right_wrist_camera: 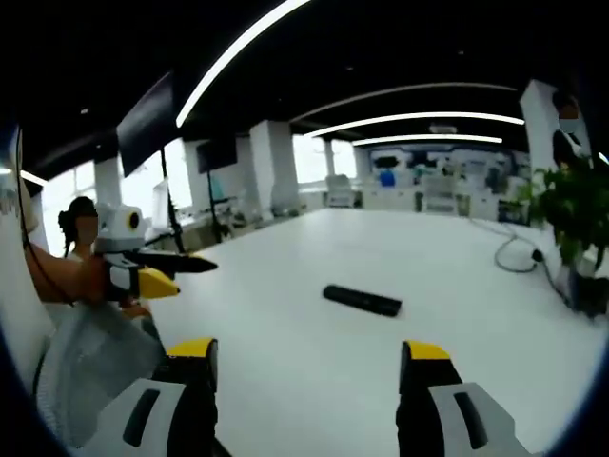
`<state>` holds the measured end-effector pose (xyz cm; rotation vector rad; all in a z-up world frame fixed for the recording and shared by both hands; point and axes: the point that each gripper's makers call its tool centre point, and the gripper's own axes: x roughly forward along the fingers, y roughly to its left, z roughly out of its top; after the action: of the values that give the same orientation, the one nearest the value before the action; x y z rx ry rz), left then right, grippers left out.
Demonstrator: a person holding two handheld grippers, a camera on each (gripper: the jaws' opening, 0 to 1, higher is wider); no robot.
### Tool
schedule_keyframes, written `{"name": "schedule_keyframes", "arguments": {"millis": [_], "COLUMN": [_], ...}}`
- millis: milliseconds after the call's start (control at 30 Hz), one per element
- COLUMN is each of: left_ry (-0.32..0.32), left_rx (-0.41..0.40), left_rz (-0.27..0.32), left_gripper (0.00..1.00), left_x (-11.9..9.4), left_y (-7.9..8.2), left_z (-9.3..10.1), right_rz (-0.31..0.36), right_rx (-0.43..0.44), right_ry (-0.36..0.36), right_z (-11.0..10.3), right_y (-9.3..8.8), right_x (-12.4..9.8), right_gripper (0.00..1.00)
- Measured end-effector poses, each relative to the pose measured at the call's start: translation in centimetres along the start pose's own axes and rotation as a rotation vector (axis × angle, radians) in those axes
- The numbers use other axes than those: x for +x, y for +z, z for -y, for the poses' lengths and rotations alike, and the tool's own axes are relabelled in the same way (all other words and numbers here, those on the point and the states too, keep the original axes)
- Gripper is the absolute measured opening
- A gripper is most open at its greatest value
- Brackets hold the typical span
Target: Press the specified remote control buttons in sequence, fully releasing each button before pressing the next.
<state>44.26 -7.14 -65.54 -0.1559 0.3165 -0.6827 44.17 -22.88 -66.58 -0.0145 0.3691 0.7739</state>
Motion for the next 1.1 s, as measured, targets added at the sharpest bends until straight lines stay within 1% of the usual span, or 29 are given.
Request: {"name": "schedule_keyframes", "arguments": {"millis": [1100], "left_ry": [-0.002], "left_rx": [-0.008], "left_rz": [-0.006], "left_gripper": [0.85], "left_x": [-0.09], "left_y": [-0.16], "left_z": [-0.07], "right_rz": [-0.002], "right_rx": [0.001], "right_ry": [0.005], "right_z": [-0.38], "right_y": [-0.01], "right_x": [0.16], "right_gripper": [0.77]}}
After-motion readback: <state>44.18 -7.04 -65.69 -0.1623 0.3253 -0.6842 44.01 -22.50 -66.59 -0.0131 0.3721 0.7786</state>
